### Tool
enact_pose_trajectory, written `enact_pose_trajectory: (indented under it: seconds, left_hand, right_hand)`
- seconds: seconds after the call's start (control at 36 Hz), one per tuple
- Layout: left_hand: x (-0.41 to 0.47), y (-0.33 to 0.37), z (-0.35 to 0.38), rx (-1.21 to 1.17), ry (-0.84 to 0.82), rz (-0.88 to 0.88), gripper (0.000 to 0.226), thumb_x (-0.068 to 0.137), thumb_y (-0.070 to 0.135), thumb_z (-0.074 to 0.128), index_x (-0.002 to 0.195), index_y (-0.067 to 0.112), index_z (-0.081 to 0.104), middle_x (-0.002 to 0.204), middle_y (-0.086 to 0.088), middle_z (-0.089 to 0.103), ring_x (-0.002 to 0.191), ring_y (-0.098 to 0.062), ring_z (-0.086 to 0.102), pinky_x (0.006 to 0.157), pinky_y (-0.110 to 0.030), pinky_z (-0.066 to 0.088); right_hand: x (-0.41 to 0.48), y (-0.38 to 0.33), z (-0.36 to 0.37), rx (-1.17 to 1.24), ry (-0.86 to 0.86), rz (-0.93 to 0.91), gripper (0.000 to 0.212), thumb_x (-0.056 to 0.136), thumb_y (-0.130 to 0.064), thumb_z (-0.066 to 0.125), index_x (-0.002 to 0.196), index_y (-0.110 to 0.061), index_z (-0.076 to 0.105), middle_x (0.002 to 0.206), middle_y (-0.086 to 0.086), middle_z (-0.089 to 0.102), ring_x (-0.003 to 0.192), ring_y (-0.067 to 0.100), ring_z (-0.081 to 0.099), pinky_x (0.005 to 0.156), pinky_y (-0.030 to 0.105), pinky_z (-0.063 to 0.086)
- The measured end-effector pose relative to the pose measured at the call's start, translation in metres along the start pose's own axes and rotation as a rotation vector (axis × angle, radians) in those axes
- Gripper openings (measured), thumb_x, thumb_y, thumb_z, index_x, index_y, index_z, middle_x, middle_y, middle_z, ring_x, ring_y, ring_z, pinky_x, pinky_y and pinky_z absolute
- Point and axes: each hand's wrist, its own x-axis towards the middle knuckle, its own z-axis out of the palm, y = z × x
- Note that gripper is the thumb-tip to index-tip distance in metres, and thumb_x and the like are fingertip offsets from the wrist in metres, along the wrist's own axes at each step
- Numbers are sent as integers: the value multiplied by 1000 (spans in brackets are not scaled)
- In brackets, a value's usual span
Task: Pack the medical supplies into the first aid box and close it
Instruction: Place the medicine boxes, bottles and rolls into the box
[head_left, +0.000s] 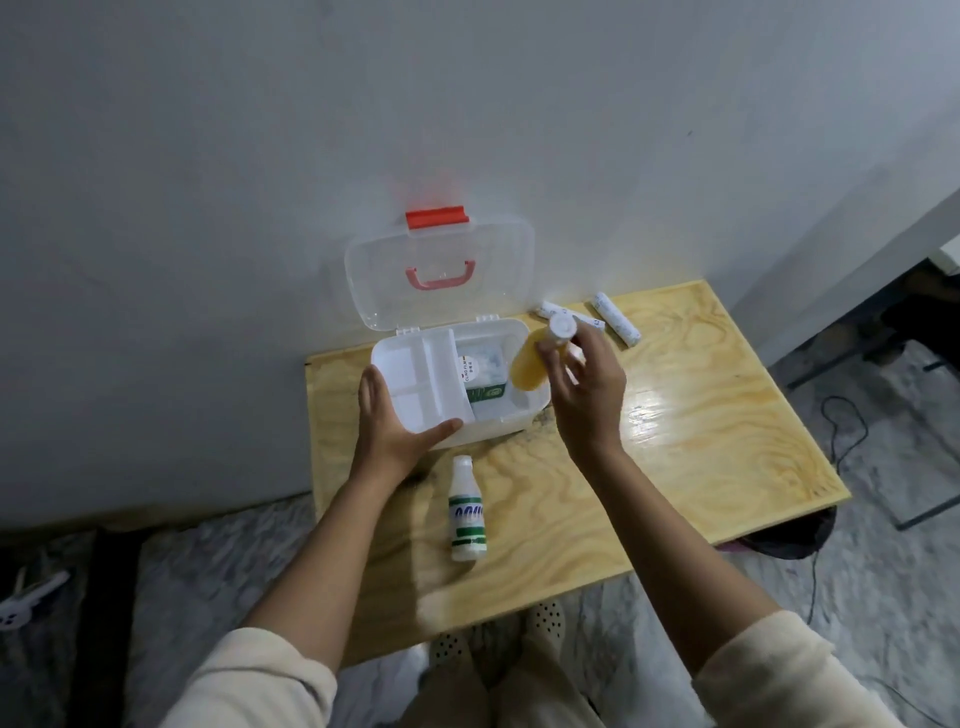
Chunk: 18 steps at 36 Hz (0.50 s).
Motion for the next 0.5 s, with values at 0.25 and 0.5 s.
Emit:
enact_pose_trajectory:
  seconds: [0.25, 0.5]
  left_hand:
    - [1, -1, 0, 6, -34, -26, 137, 62, 51, 83, 151, 14, -13, 161, 1, -7, 148, -21, 7, 117, -40, 24]
    - [1, -2, 1, 22, -23, -29, 136, 62, 52, 83, 151, 17, -13, 161, 2, -8, 148, -20, 5, 117, -40, 24]
  right_hand:
    - [-6, 17, 27, -147, -335, 68, 21, 86, -17, 62, 105, -10, 59, 103, 6, 66, 94, 20, 60, 85, 43, 53]
    - [6, 28, 37, -260, -567, 231, 33, 83, -19, 67, 115, -15, 58, 118, 8, 63, 101, 26, 59, 89, 42, 51]
